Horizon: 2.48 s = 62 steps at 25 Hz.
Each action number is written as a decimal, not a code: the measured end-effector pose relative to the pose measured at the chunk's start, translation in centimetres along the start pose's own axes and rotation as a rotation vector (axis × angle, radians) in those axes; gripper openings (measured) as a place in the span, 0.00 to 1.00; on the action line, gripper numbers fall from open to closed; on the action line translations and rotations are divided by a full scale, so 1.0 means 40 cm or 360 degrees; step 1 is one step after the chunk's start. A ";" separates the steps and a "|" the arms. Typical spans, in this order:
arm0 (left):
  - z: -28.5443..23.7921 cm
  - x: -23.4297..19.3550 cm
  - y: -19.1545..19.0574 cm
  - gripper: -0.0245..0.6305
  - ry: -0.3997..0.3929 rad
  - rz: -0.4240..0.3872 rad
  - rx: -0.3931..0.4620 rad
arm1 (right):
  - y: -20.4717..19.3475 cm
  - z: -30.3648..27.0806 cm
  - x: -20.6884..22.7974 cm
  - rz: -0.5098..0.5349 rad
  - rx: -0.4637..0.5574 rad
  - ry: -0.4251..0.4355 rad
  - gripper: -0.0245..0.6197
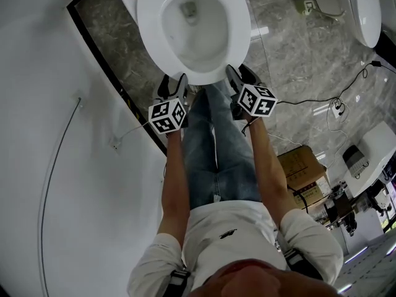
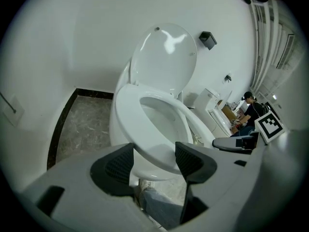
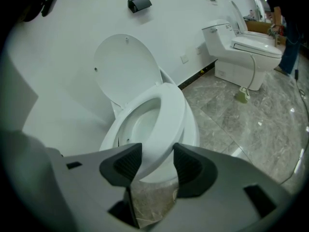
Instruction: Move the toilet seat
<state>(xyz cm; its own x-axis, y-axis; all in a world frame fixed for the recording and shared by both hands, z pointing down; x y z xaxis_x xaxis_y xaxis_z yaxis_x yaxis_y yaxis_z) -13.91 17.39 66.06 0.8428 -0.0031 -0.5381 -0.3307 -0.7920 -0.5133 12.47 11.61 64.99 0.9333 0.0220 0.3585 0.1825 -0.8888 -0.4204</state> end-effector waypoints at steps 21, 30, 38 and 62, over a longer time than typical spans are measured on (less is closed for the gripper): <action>0.070 0.050 0.088 0.45 -0.0103 0.0052 0.0202 | 0.084 0.097 -0.051 -0.0012 0.0119 0.0083 0.39; 0.104 0.074 0.142 0.45 -0.0105 -0.0080 0.0243 | 0.123 0.130 -0.081 -0.0055 0.0179 0.0108 0.39; 0.144 0.119 0.183 0.45 -0.0136 -0.0309 0.0240 | 0.162 0.154 -0.101 -0.0101 0.0210 0.0137 0.39; 0.156 0.216 0.221 0.51 -0.0144 -0.0933 0.0216 | 0.250 0.196 -0.139 -0.0205 0.0224 0.0246 0.39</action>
<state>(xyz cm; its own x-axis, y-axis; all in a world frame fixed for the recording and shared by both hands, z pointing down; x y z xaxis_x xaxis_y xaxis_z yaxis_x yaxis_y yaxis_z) -12.21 14.16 52.70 0.8636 0.4663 -0.1917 0.1212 -0.5611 -0.8188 11.53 6.18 52.26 0.8430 0.0508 0.5355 0.3481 -0.8105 -0.4711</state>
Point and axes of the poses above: the fingertips, and each gripper's own axes: z backward along the fingers, x to its right, y out of its top, the point moved 8 cm from there along z, backward along the fingers, and after that the axes turned 9 degrees about -y, right-handed, at the moved point
